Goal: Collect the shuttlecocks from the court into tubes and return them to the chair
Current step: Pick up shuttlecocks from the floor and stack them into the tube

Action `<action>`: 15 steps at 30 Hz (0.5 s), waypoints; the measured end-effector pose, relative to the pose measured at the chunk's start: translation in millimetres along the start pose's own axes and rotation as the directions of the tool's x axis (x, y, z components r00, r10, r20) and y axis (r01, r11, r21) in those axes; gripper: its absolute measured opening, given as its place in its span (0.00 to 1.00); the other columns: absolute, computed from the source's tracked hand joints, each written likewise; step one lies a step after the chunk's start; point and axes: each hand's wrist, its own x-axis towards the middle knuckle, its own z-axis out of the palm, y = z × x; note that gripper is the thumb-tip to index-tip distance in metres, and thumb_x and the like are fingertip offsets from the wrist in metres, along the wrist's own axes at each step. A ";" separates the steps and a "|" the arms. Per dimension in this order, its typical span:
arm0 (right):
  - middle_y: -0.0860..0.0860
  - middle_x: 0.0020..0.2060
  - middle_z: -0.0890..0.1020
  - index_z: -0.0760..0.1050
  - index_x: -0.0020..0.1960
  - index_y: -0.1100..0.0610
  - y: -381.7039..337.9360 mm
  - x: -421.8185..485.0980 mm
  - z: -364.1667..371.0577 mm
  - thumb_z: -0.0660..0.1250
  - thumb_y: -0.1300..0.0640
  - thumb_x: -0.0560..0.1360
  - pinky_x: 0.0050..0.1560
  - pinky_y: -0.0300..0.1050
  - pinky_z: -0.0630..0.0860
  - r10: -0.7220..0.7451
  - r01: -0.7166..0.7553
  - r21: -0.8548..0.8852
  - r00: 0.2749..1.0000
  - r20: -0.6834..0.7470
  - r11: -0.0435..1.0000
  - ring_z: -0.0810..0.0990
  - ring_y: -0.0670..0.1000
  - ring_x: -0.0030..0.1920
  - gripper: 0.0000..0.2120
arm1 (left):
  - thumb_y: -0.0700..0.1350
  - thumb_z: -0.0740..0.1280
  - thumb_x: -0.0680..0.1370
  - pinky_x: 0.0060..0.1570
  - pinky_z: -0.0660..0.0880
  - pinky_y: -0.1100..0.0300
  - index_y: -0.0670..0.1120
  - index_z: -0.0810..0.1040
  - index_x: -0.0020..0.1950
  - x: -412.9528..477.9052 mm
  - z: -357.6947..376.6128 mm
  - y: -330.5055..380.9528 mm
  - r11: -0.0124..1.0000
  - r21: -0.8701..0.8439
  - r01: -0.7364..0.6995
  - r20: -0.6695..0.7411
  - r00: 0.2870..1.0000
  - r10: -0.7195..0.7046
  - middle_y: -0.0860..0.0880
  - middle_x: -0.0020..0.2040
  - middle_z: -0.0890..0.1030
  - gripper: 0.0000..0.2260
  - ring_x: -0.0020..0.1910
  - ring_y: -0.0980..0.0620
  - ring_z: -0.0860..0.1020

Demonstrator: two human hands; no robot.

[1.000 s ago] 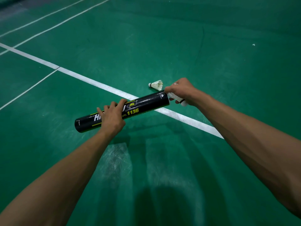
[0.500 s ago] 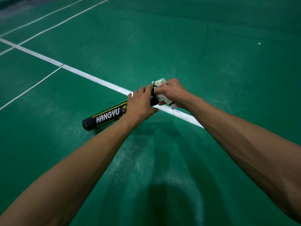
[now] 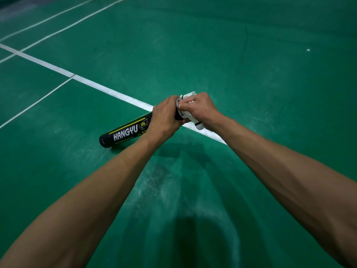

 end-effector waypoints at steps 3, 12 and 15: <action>0.68 0.42 0.83 0.85 0.40 0.65 2.2 -1.3 2.6 0.72 0.65 0.67 0.37 0.65 0.83 -0.006 0.006 0.010 0.999 -0.033 1.000 0.84 0.59 0.39 0.05 | 0.55 0.79 0.71 0.56 0.73 0.43 0.48 0.73 0.61 1.8 -0.1 0.6 1.000 -0.012 -0.008 0.002 1.000 0.008 0.47 0.57 0.80 0.26 0.54 0.42 0.78; 0.58 0.37 0.81 0.85 0.36 0.59 -1.9 -10.7 16.6 0.72 0.64 0.70 0.29 0.43 0.79 -0.021 0.070 0.173 0.963 -0.270 0.982 0.81 0.52 0.36 0.05 | 0.53 0.78 0.69 0.55 0.73 0.42 0.47 0.74 0.60 5.6 -6.8 3.2 0.998 -0.055 -0.038 -0.078 0.996 0.034 0.47 0.55 0.80 0.24 0.54 0.41 0.78; 0.57 0.37 0.83 0.81 0.37 0.60 -5.5 -5.3 1.3 0.73 0.63 0.72 0.37 0.54 0.85 0.096 0.009 0.334 0.950 -0.298 0.943 0.85 0.56 0.35 0.05 | 0.45 0.79 0.69 0.57 0.74 0.41 0.46 0.74 0.63 0.6 -12.1 -9.8 0.999 -0.037 -0.028 -0.128 0.992 0.023 0.46 0.57 0.80 0.26 0.55 0.41 0.77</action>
